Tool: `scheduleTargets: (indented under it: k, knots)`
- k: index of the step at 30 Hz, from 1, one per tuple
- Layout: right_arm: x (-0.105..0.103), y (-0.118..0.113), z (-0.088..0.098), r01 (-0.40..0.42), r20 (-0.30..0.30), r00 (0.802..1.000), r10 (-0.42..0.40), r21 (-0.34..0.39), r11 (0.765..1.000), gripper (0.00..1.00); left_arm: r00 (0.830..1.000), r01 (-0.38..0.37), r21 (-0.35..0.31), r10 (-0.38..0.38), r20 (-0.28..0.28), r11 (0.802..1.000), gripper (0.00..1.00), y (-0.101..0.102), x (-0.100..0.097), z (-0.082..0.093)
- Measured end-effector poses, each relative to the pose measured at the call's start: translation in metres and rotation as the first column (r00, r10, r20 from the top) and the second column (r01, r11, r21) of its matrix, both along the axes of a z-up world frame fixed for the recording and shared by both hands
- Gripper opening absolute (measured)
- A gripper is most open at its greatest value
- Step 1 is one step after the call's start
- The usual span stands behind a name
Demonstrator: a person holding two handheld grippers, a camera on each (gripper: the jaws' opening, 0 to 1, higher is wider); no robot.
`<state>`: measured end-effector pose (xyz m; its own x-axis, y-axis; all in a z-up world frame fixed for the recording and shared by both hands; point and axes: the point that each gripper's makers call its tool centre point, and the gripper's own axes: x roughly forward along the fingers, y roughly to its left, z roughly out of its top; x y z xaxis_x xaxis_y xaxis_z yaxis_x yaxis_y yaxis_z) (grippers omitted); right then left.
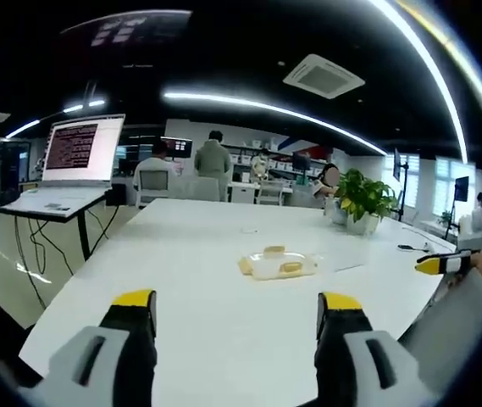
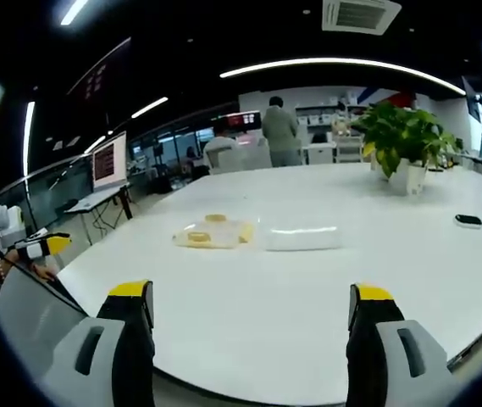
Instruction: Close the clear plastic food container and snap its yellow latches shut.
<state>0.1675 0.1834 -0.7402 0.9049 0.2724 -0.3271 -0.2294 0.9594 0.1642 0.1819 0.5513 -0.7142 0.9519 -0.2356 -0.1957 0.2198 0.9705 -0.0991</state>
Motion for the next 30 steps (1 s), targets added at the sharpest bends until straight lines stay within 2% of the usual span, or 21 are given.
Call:
scheduleTargets:
  k: [7, 14, 30]
  knots:
    - [-0.0001, 0.0033, -0.0002, -0.021, -0.002, 1.0, 0.021, 0.004, 1.0, 0.93, 1.0, -0.011, -0.014, 0.011, 0.006, 1.0, 0.76, 0.0008, -0.0003, 0.0021]
    - [0.0002, 0.0039, 0.0009, -0.023, 0.001, 1.0, 0.023, 0.012, 1.0, 0.93, 0.999, -0.029, 0.001, 0.029, -0.014, 1.0, 0.76, 0.0042, -0.0003, -0.0015]
    - [0.001, 0.0039, 0.0018, -0.032, 0.003, 0.999, 0.032, 0.017, 0.999, 0.92, 1.0, -0.027, 0.002, 0.027, -0.017, 1.0, 0.78, 0.0029, 0.0001, -0.0021]
